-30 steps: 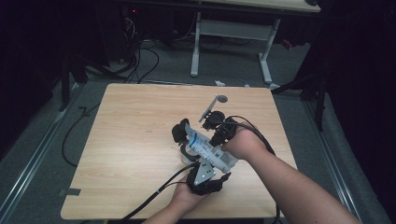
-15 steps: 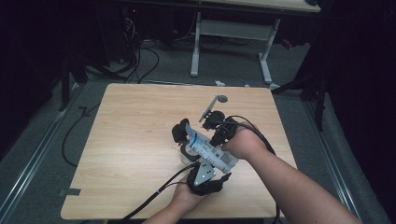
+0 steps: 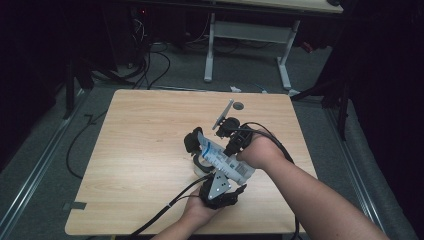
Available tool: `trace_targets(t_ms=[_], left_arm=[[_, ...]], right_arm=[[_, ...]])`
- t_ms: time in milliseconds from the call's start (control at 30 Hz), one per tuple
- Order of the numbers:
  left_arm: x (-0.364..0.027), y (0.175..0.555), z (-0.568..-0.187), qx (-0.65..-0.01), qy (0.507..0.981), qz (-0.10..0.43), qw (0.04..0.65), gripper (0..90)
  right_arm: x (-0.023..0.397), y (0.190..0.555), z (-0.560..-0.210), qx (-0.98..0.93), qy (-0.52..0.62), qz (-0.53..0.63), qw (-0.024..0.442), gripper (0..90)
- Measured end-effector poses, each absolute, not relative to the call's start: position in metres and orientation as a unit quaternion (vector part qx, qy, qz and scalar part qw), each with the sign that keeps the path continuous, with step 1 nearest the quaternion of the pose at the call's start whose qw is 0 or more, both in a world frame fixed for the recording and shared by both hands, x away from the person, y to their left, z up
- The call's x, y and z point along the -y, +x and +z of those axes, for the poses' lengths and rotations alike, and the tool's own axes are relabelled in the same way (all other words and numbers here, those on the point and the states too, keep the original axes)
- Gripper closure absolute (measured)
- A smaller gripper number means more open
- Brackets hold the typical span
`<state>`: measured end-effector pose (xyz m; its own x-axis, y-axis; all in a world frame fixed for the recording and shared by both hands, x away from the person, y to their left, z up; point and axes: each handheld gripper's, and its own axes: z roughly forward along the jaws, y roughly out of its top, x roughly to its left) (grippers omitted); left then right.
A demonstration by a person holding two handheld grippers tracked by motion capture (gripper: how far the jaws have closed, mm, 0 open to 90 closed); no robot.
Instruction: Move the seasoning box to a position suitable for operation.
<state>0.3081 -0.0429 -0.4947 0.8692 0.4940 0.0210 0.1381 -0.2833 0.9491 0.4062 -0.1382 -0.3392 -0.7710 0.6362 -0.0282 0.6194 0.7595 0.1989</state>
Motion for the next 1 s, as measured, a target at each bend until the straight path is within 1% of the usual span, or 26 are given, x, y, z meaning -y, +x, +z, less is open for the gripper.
trace_targets(t_ms=[1000], left_arm=[[0.0455, 0.3098, -0.4903, -0.208, 0.78, 0.155, 0.57, 47.5]], right_arm=[[0.1345, 0.4069, -0.3347, -0.938, 0.333, 0.079, 0.061, 90.0]])
